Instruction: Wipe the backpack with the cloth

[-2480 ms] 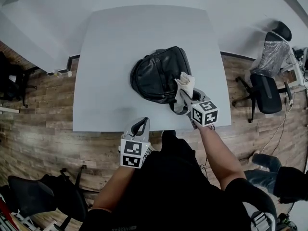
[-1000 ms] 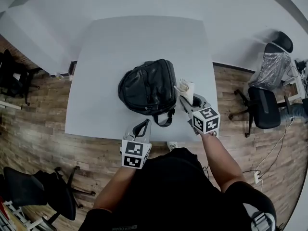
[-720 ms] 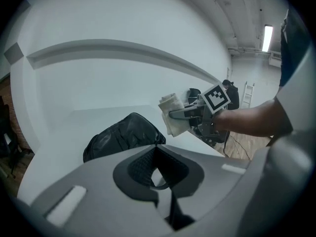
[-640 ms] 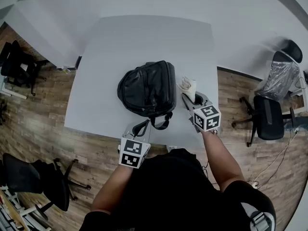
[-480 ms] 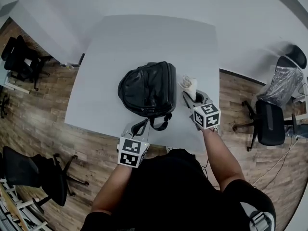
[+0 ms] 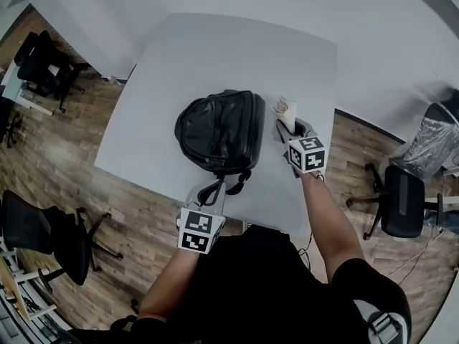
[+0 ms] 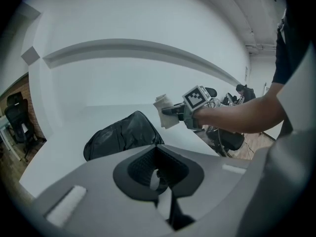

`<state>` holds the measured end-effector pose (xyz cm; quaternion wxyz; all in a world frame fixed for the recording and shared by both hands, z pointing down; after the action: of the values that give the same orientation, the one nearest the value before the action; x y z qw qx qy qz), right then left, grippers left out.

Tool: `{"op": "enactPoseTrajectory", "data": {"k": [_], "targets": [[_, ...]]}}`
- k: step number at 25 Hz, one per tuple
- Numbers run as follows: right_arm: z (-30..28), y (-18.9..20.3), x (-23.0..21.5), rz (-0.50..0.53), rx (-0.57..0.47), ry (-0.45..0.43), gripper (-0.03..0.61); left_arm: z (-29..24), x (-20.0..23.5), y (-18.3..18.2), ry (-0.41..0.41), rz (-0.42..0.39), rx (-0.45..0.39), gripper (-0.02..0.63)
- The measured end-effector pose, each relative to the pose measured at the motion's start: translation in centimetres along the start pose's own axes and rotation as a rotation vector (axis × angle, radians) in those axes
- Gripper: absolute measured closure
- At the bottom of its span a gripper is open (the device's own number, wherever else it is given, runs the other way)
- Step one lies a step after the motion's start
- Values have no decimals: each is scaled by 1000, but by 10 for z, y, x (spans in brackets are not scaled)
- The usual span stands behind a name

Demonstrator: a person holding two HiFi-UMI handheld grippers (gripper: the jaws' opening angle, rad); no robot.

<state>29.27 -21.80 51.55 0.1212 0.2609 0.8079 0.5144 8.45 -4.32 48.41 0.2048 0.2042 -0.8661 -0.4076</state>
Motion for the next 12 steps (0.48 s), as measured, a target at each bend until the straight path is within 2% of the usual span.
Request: {"op": "enactPoseTrajectory", "data": {"k": [7,12], "targets": [[-43,12,-29,44,31,-14,485,-8,-18,26,-14,18,71,606],[-73,25,-45,6,47,12,485,-6,-13,39,-40,43,105,607]]}}
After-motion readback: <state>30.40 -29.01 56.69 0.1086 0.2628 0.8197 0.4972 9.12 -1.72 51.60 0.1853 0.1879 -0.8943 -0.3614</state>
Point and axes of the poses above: the fingertips, and each gripper's own axes: z backward along the fingers, x to its left, y out of its underside, the point moved 3 cm from there along z, backward along the fingers, and after that the axes turned 8 degrees about z, right-handed, at the moved point
